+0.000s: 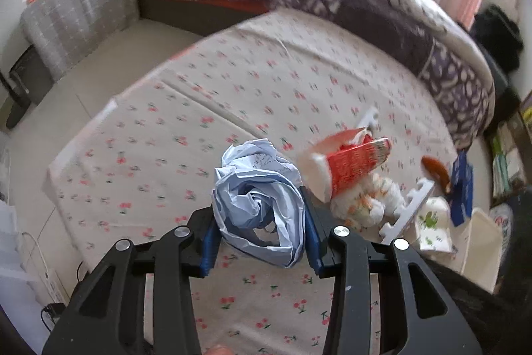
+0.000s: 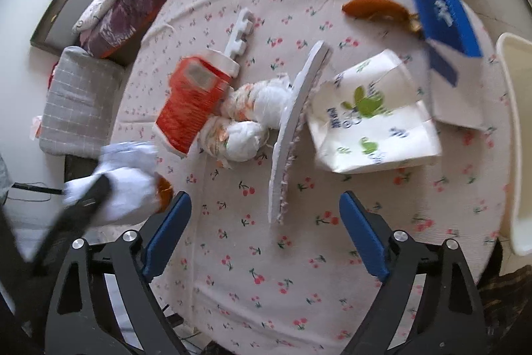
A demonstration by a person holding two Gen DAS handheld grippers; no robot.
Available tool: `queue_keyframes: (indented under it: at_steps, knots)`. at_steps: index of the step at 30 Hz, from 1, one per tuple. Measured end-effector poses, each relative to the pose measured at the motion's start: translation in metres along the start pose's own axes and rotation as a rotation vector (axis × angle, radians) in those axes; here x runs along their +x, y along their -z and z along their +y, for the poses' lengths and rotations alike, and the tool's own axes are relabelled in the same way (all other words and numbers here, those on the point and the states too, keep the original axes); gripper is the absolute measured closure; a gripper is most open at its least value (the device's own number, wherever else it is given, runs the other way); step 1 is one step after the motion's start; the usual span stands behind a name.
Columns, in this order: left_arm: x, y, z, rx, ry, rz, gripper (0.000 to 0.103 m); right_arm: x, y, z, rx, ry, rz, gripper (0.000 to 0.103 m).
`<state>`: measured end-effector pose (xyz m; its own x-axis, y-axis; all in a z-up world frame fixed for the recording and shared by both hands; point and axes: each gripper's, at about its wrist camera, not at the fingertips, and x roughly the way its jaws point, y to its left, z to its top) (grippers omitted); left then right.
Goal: Collect trash
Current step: 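Grasp the white foam strip with the right gripper while left holds the blue bag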
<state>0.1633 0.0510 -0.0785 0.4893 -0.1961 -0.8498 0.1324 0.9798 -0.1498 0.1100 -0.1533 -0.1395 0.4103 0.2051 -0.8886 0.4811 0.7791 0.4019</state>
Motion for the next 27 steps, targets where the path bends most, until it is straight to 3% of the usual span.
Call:
queue_keyframes:
  at_steps: [5,10,11,12,14,19,27]
  knots:
    - [-0.025,-0.001,0.018,-0.032,-0.013,-0.052,0.061,0.022,-0.001,0.002,0.035,0.025,-0.004,0.021]
    - [-0.028,0.003,0.029,-0.034,-0.028,-0.052,0.061,0.035,0.000,0.009,0.001,0.061,-0.036,0.030]
    - [-0.028,0.003,0.032,-0.036,-0.037,-0.051,0.061,0.036,-0.001,0.011,-0.013,0.072,-0.051,0.043]
    - [-0.028,0.004,0.034,-0.040,-0.040,-0.051,0.061,0.036,-0.002,0.012,-0.027,0.075,-0.053,0.064]
    - [-0.028,0.003,0.039,-0.051,-0.047,-0.055,0.061,0.040,-0.005,0.012,-0.041,0.055,-0.032,0.089]
    - [-0.032,0.001,0.047,-0.083,-0.056,-0.074,0.061,0.025,-0.004,0.015,-0.058,0.002,-0.054,0.091]
    - [-0.045,0.000,0.035,-0.077,-0.074,-0.140,0.061,-0.044,-0.005,0.045,-0.246,-0.095,-0.291,0.092]
